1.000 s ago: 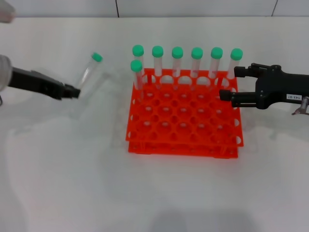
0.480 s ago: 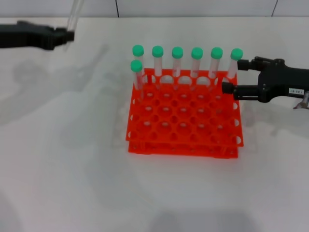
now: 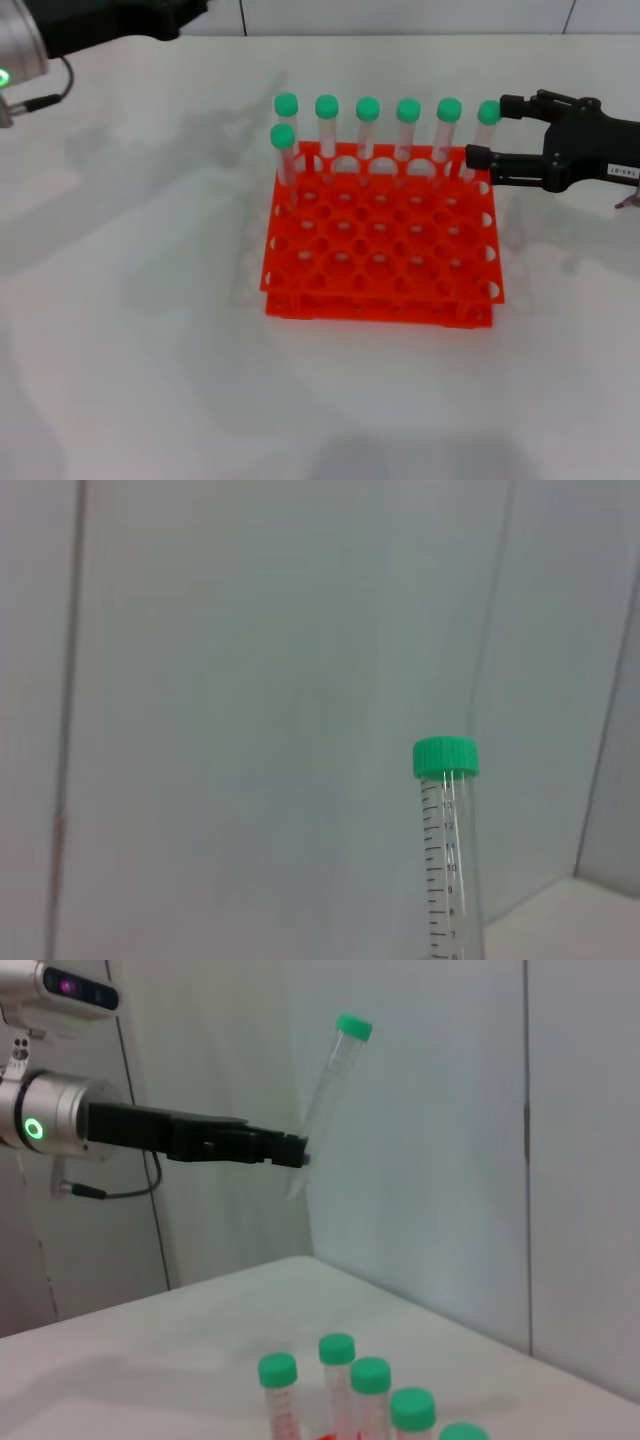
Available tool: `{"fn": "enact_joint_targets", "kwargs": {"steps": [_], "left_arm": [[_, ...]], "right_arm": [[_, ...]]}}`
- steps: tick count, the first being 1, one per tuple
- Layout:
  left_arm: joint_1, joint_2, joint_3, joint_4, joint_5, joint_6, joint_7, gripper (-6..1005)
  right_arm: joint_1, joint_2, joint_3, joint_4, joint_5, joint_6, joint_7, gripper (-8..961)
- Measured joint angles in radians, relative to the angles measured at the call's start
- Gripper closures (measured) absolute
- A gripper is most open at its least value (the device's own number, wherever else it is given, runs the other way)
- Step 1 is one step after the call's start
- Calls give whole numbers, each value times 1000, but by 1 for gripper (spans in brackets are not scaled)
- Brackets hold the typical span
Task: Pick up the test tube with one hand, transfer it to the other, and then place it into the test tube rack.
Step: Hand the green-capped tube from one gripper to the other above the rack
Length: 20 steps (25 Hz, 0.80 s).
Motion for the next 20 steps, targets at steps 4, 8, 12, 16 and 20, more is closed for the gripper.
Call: {"fn": "enact_joint_targets", "kwargs": {"steps": [4,8,12,16,20], "left_arm": [[-19,-20,3,-42,-10,2,90,810],[-38,-28,26,-112,-7,4,191,810],[-52,-35,51,-144,-8,6,227,810],[-53,-46,82,-149,-15,12,239,810],[-48,-48,110,-150,-14,35,249,810]], "right_arm": [[-10,-1,3,-1,28,-9,-33,111],[-20,-3,17,-4,36,-24,-53,112],[-25,-5,48,-5,35,-38,-60,112],[-37,-5,90,-9,35,-78,-85,113],[-41,-5,118,-21,35,-106,-87,113]]}}
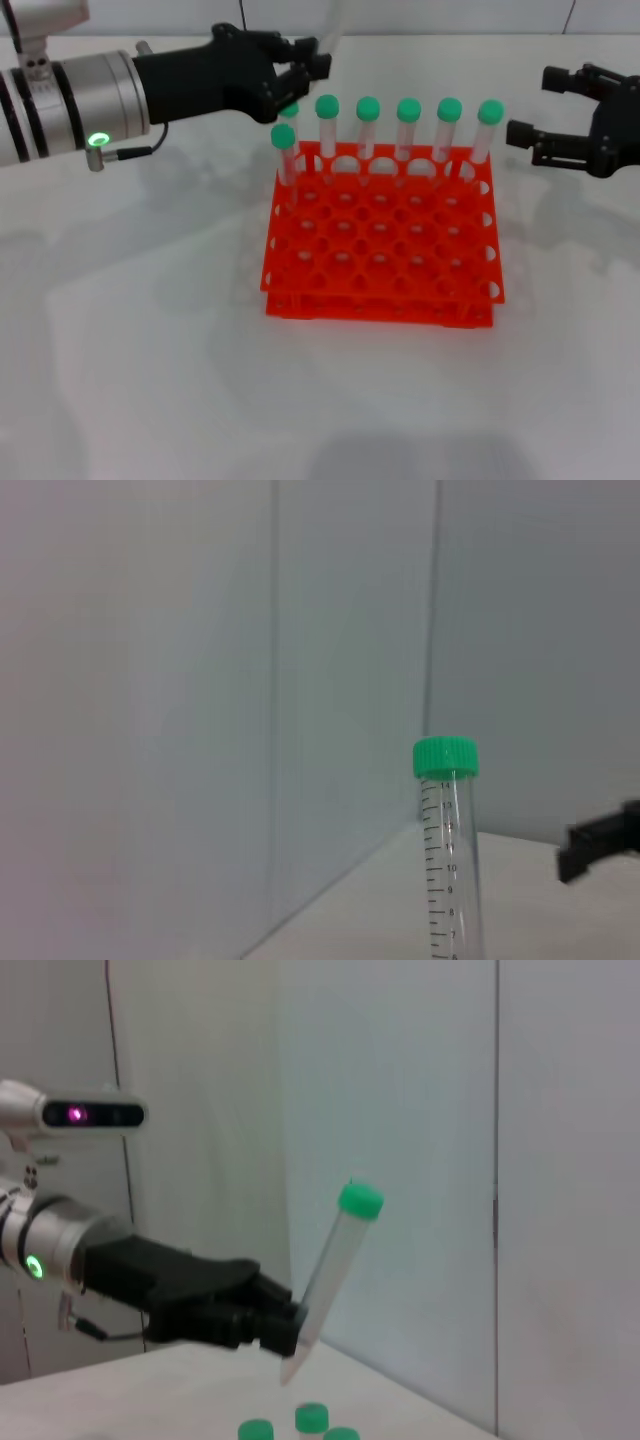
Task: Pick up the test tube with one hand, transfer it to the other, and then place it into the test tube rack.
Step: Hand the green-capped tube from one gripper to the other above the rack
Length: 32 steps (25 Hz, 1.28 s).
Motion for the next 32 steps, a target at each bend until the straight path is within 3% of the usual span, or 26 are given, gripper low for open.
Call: {"fn": "enact_joint_targets", "kwargs": {"steps": [9,32], "left_arm": [[4,0,57,-28,0,37,49,809],[0,0,58,-50,5,71,54,809]], "right_arm": [[14,2,24,-25,2,-69,1,115],[101,8,2,-10,13,-91,3,119]]}}
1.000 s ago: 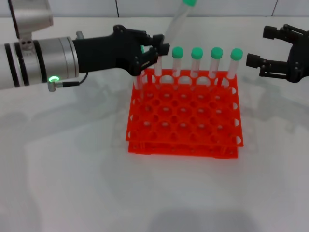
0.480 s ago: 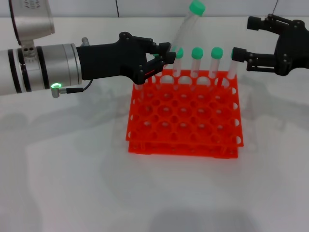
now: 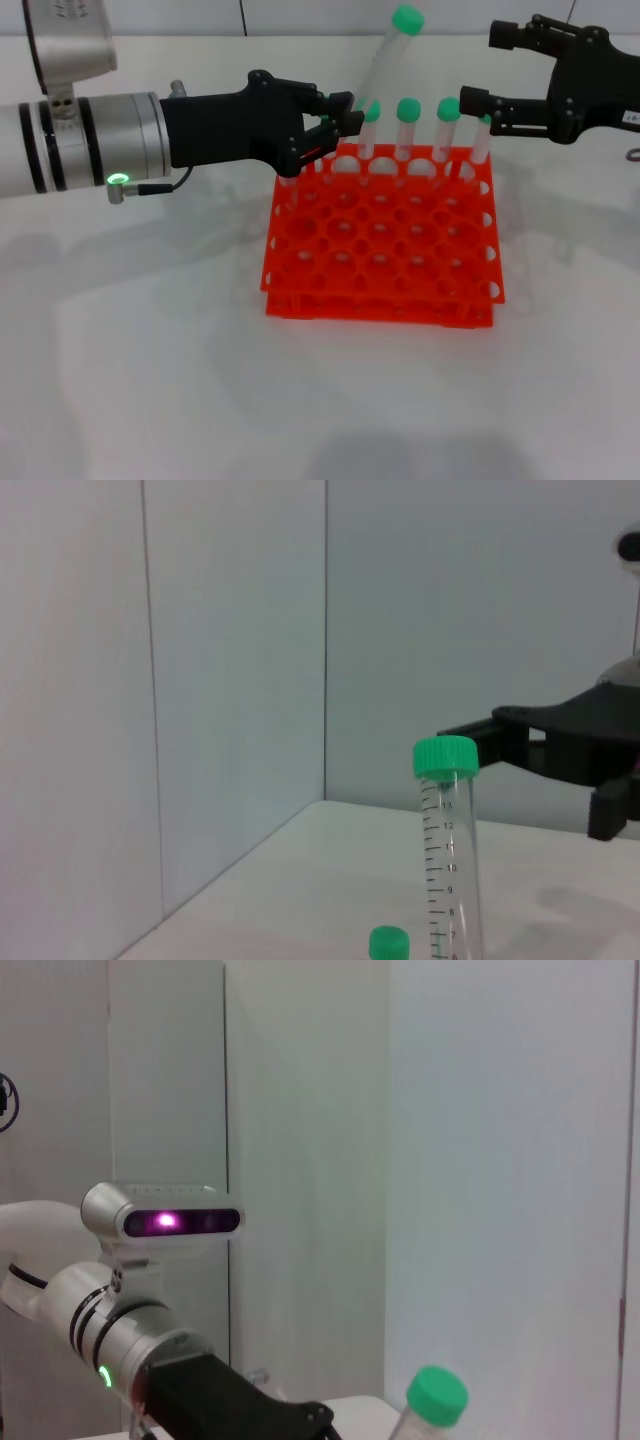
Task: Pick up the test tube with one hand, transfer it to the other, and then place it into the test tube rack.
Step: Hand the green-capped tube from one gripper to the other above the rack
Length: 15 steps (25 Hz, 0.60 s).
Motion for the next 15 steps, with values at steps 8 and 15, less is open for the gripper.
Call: {"fn": "enact_joint_targets", "kwargs": {"steps": [8,15], "left_arm": [[-8,6,0,-15,2,-6,-1,809],[-9,6,0,-8,3,-2,-2,809]], "right_arm": [[20,0,-1,20,0,5,0,120],[29,1,0,27,3,7,3,194]]}}
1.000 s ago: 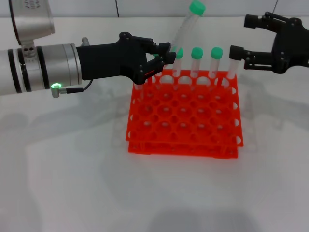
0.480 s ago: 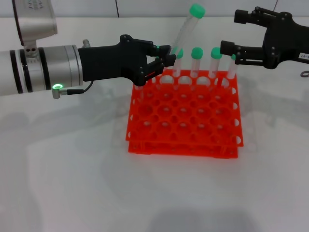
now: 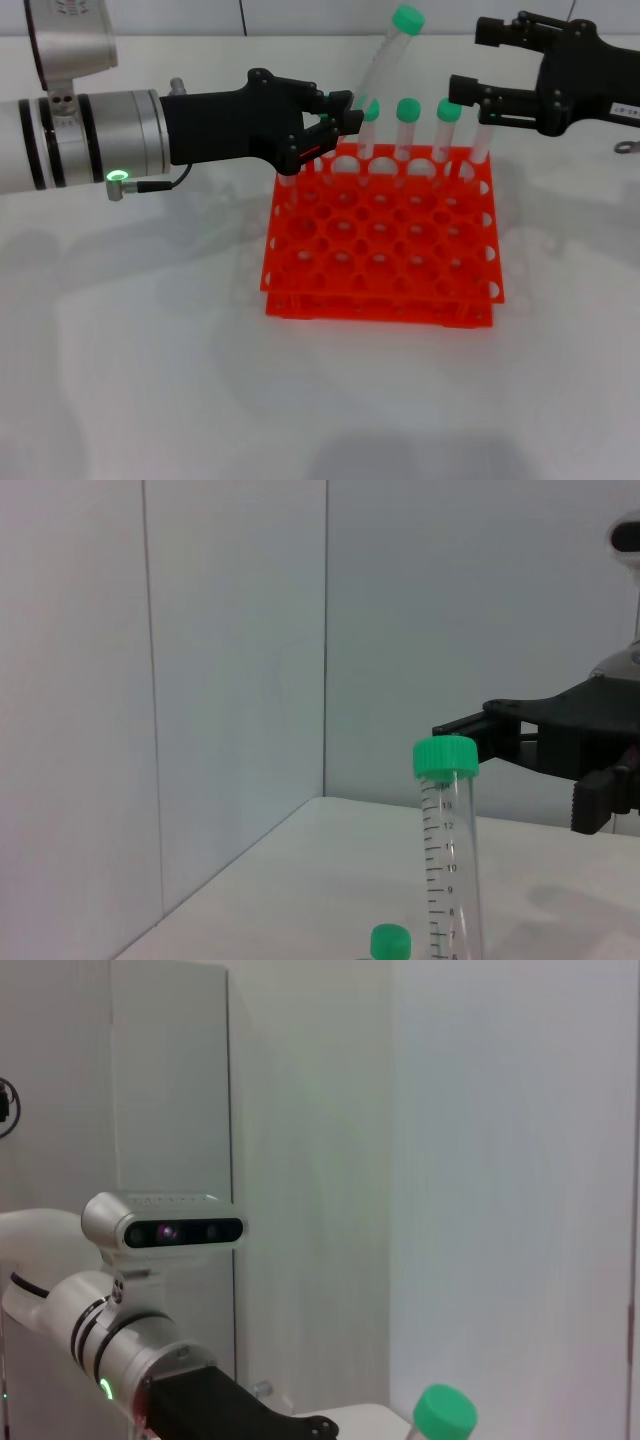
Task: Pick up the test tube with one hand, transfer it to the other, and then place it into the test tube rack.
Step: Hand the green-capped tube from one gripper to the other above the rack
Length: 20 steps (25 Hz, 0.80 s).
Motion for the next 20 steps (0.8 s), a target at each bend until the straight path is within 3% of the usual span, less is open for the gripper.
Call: {"fn": "enact_joint_targets", "kwargs": {"steps": [20], "left_arm": [[-3,-3,12,-2,0,3,6,808]], "right_arm": [[101,3,-55,65,37,23,-4,198]]}}
